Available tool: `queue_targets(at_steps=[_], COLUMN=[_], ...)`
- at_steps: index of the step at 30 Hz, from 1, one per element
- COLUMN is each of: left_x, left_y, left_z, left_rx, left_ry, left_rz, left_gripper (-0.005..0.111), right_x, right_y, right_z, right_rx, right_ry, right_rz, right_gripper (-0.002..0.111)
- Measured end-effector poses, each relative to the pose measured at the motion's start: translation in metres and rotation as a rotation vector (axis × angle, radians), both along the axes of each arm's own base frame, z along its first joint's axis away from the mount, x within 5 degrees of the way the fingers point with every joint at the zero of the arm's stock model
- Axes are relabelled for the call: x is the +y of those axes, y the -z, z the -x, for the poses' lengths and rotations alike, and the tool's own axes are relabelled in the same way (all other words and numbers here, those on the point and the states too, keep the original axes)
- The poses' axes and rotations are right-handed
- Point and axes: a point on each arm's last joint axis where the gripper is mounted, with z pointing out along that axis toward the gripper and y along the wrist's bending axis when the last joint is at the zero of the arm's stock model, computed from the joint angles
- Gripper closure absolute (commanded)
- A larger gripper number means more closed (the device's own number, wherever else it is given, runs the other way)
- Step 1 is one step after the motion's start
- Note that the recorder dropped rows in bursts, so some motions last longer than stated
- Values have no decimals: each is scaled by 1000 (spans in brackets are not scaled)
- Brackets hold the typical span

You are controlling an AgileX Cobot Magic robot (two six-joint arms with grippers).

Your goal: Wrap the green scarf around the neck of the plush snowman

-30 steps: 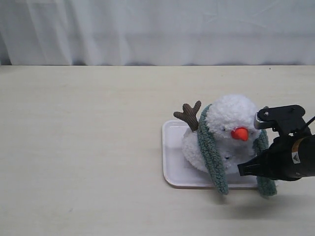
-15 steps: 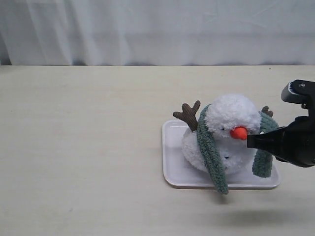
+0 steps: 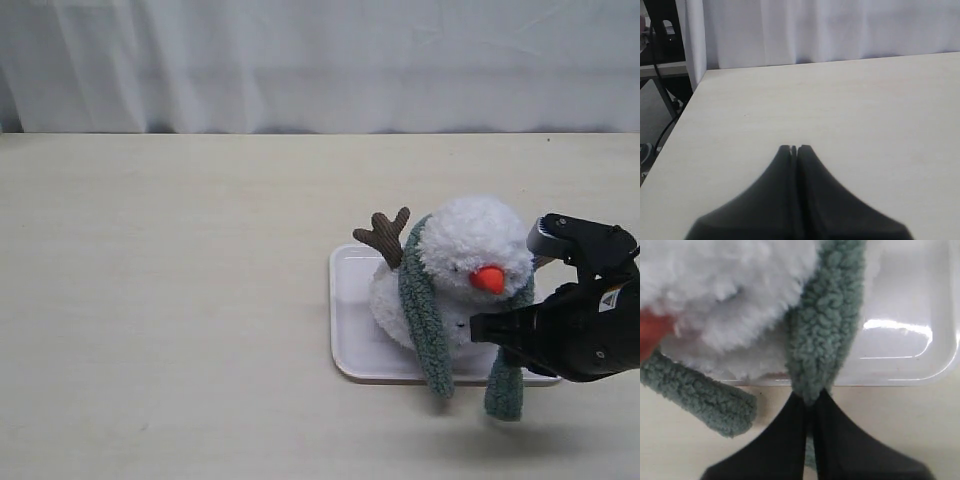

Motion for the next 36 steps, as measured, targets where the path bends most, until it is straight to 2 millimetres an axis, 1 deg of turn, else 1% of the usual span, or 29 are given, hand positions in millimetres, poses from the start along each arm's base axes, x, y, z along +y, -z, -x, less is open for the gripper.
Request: queue_targets(at_steps=[3,4,5,11,14,16,18,26,30,32,36], left_x=[0,0,0,0,0,0,0,0,0,0,0], left_y=[0,0,0,0,0,0,0,0,0,0,0], left_z=[0,0,0,0,0,0,0,0,0,0,0], left_rx=[0,0,0,0,0,0,0,0,0,0,0], left_ry=[0,0,0,0,0,0,0,0,0,0,0], left_rz=[0,0,0,0,0,0,0,0,0,0,0], left_gripper=[107,107,107,107,107,107,107,107,107,107,107], right_x=[0,0,0,0,0,0,-1,-3,-3,-3,-4], right_y=[5,5,6,5,-1,-6,-11,-35,-57,-66,-73], right_z=[-3,-3,-3,-3,-2,0,2,11,13,14,17], right_rx=[4,1,0,-6,-35,-52,-74,-185,-283,-320,-351], right_ry=[-3,-14,-20,-30,-45,-56,-69,-117,-173,-177,-199], right_rz=[7,13,16,19,20,21,21,23,40,37,46], right_gripper=[102,99,92,61,50,45,43,42,36,35,35])
